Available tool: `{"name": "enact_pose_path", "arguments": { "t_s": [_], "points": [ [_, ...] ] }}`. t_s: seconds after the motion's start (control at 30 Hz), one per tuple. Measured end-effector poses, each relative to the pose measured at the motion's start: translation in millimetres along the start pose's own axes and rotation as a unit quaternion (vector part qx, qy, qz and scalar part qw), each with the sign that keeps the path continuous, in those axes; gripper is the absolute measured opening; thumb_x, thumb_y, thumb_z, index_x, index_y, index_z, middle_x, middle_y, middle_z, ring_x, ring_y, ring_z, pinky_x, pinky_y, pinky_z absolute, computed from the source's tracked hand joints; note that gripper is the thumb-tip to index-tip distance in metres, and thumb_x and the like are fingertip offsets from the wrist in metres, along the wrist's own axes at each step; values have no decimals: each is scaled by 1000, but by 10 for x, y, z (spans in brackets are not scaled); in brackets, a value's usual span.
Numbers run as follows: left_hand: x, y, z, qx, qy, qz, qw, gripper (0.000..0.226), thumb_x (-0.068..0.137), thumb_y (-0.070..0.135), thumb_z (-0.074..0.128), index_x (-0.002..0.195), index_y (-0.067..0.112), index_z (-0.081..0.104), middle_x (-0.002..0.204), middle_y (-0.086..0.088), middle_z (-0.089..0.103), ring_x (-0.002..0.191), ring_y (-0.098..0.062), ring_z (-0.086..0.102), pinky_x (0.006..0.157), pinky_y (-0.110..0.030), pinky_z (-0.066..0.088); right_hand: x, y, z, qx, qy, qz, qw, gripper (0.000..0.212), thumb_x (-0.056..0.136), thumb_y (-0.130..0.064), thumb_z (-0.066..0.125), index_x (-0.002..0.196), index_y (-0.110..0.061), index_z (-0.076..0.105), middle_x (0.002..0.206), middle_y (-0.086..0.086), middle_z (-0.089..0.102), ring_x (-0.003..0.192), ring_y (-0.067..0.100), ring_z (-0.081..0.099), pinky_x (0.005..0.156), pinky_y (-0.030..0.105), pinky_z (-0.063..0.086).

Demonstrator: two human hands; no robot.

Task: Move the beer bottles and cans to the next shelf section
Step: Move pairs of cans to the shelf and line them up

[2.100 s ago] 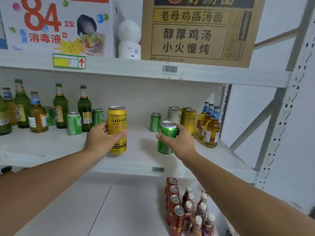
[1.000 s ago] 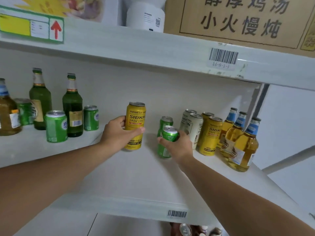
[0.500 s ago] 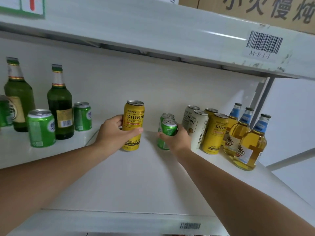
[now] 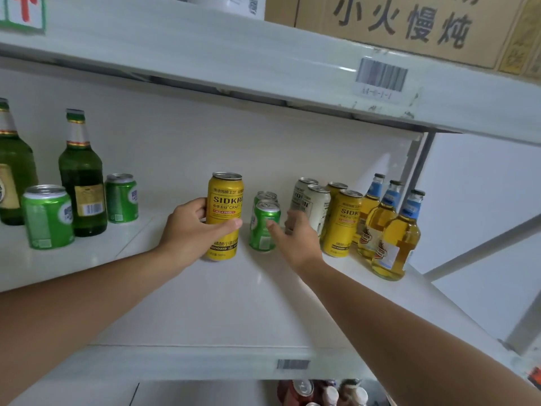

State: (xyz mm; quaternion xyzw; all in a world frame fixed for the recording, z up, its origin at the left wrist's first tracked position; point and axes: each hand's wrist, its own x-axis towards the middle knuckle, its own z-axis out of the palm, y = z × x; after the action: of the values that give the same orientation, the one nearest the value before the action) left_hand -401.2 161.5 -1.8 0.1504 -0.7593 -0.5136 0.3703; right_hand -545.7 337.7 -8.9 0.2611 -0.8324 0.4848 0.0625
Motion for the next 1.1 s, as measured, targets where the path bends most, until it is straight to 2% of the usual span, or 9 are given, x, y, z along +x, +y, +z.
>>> {"name": "enact_pose_path", "arguments": {
  "t_s": [0.07,0.17,0.23,0.33,0.5,0.6,0.83,0.97,1.1],
  "points": [
    [-83,87,127,0,-8,3,1000,38,76,36,99,108,29,80,102,16,83,97,-7,80,100,-45,63,-95,45,-207,-9,-3,-7,1000,55,99,-49,69,145,-19,60,132,2,71,122,21,66,101,36,54],
    [-224,235,392,3,-17,9,1000,39,76,34,99,109,27,80,102,14,84,97,-8,81,99,-46,63,-221,148,-551,-5,-24,-11,1000,43,99,-41,69,136,-20,69,124,-3,74,116,17,69,100,40,58],
    [-325,343,612,5,-23,15,1000,41,74,36,100,109,28,80,102,15,84,95,-7,81,97,-45,64,-289,241,-786,-14,-31,-7,999,43,98,-40,69,137,-21,70,125,-3,74,117,16,68,102,41,57],
    [-492,523,979,4,-31,10,999,39,74,36,99,107,30,78,100,16,83,93,-4,80,95,-42,64,-380,411,-1177,-57,-33,-11,998,43,96,-41,72,134,-21,72,122,-8,71,117,14,65,100,34,53],
    [-732,699,1511,-25,-41,-12,999,46,75,35,99,114,27,77,106,12,83,98,-5,79,99,-43,63,-553,685,-1738,-92,-44,-17,995,52,86,-57,74,130,-30,72,124,-11,74,117,14,68,94,36,56],
    [-852,746,1795,-42,-67,-36,996,41,82,34,95,117,29,74,114,11,81,105,-7,77,104,-43,61,-659,832,-2046,-46,-44,1,998,19,93,-43,74,107,-31,78,105,-14,74,108,14,69,95,38,56],
    [-1003,791,2339,-11,-56,-28,998,50,82,38,95,125,30,71,121,9,78,112,-13,74,105,-46,59,-825,1169,-2461,-44,-43,-26,998,40,91,-43,77,129,-28,73,124,-9,71,113,14,67,99,39,57],
    [-971,826,2564,27,-39,-34,998,57,82,43,93,133,27,71,125,7,77,114,-17,73,105,-44,58,-837,1239,-2584,-17,-44,-44,998,39,91,-41,80,127,-29,73,121,-10,71,107,10,68,96,40,60],
    [-854,825,2718,80,-20,-54,995,64,71,57,93,127,30,75,125,3,77,113,-21,75,102,-46,61,-779,1295,-2598,-7,-50,-53,997,37,91,-41,81,126,-29,74,122,-11,71,107,11,69,96,40,61]
  ]
}}
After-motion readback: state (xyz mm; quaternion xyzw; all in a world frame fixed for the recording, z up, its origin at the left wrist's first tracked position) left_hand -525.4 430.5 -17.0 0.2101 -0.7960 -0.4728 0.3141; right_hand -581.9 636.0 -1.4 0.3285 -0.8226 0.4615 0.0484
